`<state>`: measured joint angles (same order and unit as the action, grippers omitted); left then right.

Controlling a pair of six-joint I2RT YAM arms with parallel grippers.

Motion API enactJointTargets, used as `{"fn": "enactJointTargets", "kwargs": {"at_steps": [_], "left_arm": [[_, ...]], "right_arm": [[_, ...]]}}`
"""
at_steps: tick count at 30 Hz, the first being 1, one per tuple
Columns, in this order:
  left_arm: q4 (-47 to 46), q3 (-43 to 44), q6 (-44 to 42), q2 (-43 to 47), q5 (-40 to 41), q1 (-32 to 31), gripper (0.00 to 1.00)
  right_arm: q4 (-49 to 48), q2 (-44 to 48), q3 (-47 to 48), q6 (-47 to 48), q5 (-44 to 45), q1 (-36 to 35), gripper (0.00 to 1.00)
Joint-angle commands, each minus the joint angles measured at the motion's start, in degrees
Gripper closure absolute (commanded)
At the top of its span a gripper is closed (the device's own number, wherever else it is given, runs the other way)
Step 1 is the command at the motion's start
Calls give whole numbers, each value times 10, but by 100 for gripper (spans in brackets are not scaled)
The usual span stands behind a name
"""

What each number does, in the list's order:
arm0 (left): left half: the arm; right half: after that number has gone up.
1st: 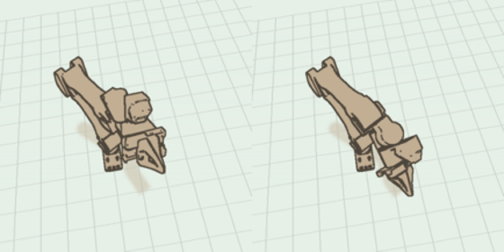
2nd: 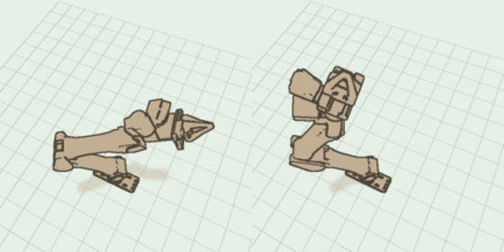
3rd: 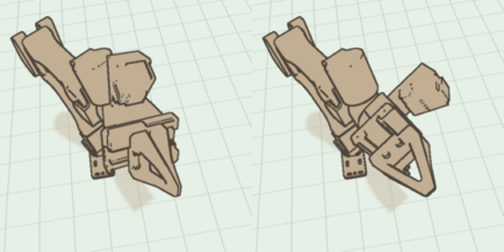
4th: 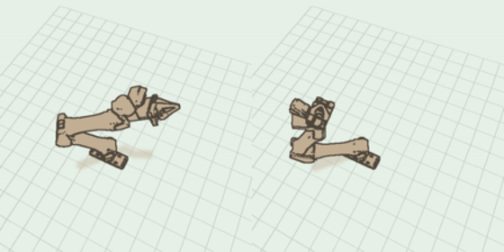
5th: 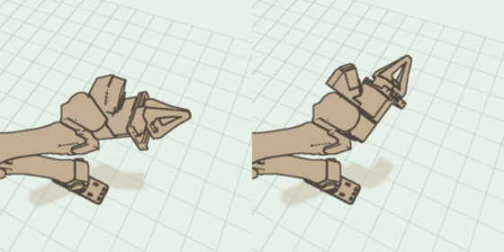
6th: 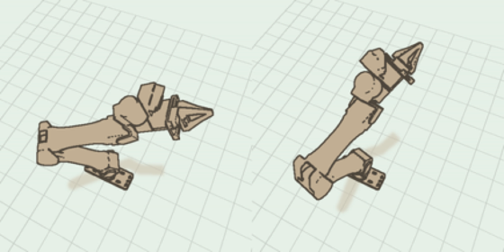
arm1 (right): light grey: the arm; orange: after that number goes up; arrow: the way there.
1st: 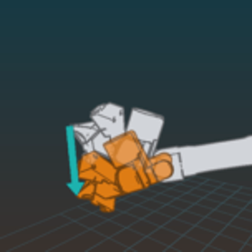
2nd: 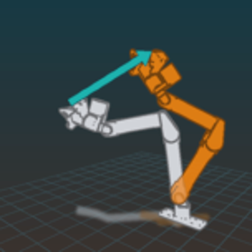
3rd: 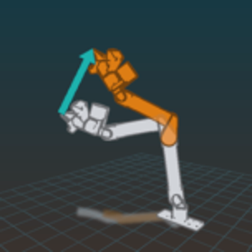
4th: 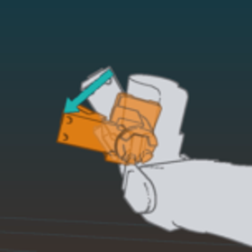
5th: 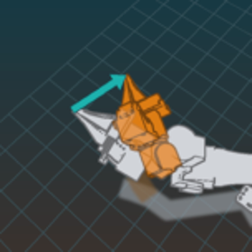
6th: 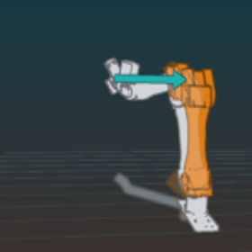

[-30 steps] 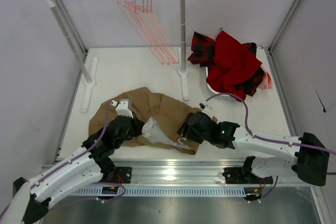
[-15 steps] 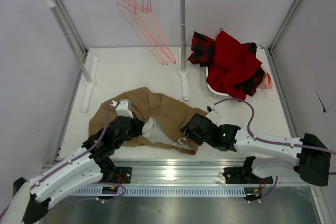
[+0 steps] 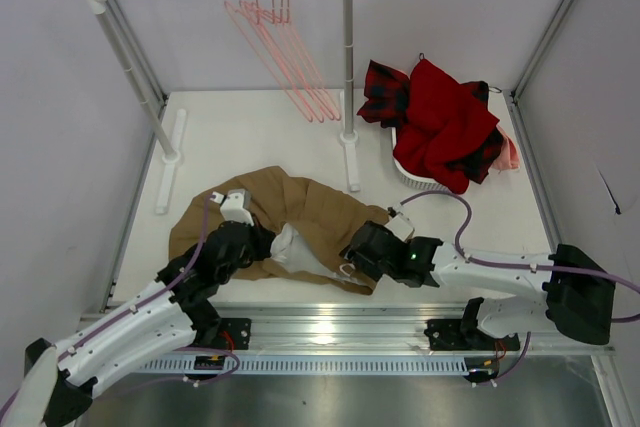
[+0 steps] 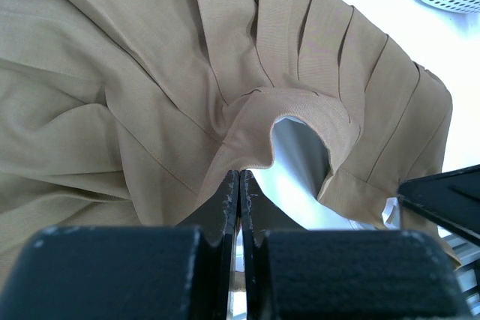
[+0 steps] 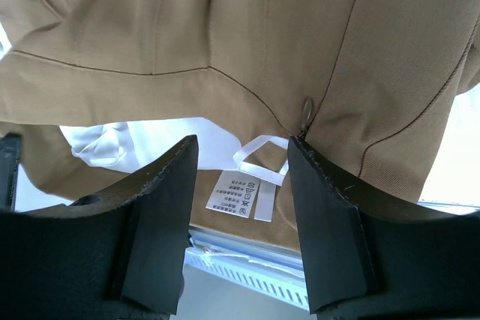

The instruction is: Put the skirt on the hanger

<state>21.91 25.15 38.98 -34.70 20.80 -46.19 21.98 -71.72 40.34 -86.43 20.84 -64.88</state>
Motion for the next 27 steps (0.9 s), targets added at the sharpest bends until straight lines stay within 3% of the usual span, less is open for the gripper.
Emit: {"fn": "enactJointTargets", "kwargs": {"at_steps": [1,18,27], "left_arm": [[-15,-2,-3,9,10,3,96],[-9,-13,-2,31,15,3,96],[-2,-15,-1,40,18,3,95]], "right_arm": [[-18,-5,13,-35,11,-7,43],[-26,-32,19,-70,3,-27,44],[-62,-61,18,-60,12,-26,62]]}}
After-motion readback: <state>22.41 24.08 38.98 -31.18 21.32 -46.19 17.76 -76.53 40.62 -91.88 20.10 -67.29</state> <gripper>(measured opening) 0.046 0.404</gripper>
